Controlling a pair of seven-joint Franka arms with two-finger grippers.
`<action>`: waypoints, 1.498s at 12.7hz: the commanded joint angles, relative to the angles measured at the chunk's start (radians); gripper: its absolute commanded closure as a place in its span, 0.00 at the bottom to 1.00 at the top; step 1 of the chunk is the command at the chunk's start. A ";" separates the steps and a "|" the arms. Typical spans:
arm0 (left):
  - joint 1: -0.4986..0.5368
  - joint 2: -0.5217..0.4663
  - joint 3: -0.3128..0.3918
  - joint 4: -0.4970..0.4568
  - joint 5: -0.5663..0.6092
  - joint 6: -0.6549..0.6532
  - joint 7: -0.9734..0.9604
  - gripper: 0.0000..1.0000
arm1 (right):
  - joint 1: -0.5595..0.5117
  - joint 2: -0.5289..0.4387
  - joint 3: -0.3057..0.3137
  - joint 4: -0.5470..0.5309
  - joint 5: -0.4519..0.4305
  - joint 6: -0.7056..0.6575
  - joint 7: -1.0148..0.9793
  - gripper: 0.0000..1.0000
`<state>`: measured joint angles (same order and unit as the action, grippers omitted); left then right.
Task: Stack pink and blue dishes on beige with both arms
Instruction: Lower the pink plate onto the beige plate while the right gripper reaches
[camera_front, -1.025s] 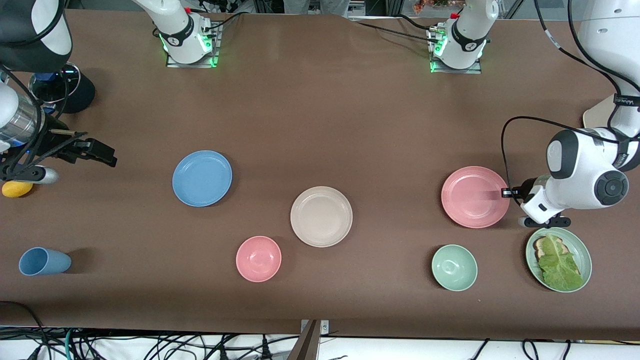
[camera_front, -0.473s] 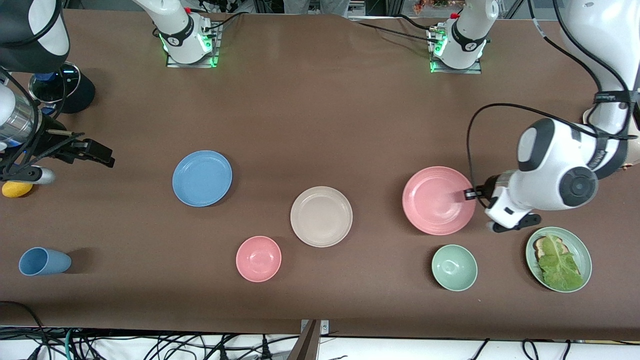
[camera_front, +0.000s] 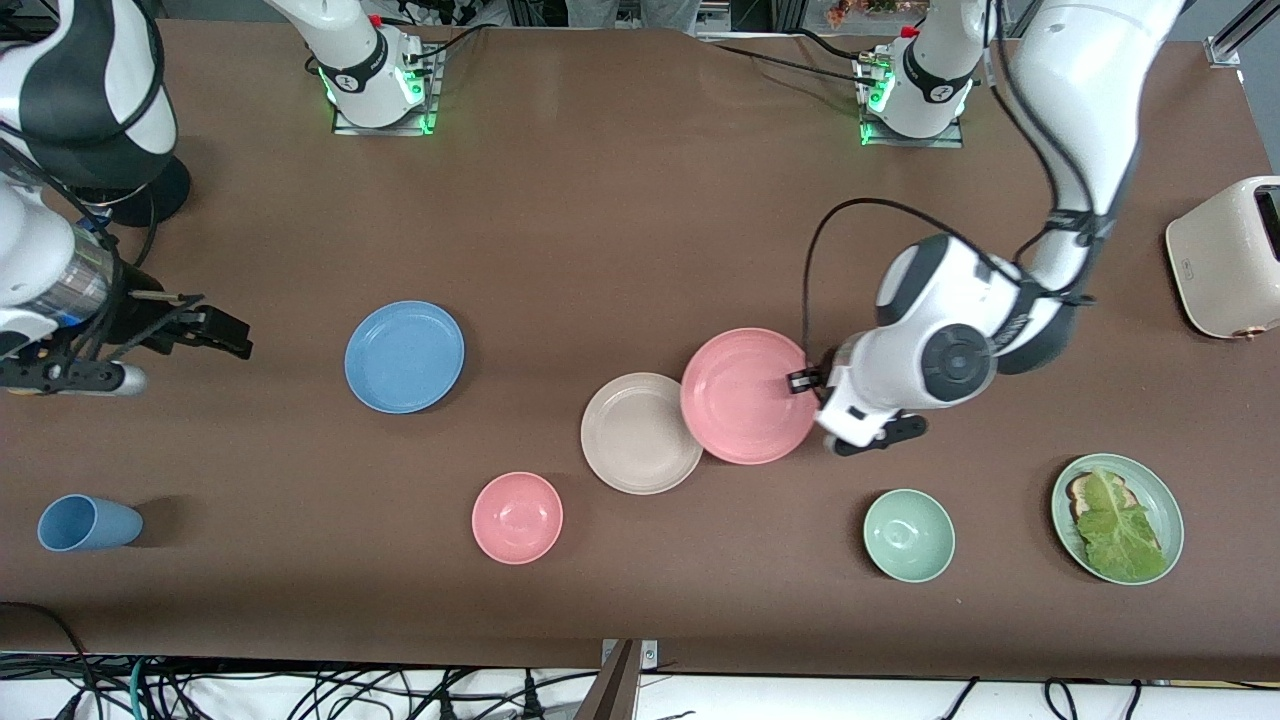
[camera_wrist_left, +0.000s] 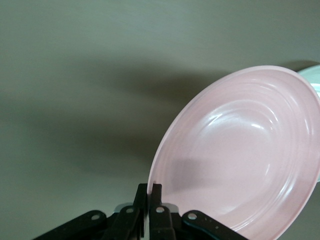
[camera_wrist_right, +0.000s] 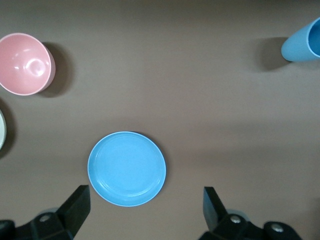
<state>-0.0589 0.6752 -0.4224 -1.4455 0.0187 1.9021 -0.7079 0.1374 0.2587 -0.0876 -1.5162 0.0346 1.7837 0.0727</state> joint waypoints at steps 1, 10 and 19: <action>-0.085 0.056 0.011 0.054 0.001 0.056 -0.095 1.00 | 0.001 0.011 0.000 -0.013 0.002 -0.004 -0.036 0.00; -0.309 0.158 0.169 0.118 0.014 0.250 -0.309 1.00 | 0.014 0.088 0.003 -0.395 -0.001 0.439 -0.044 0.00; -0.291 0.150 0.205 0.142 0.110 0.169 -0.331 0.00 | 0.014 0.105 0.025 -0.691 0.002 0.807 -0.036 0.01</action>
<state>-0.3527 0.8335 -0.2283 -1.3259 0.0871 2.1312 -1.0366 0.1522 0.3759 -0.0685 -2.1753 0.0348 2.5563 0.0395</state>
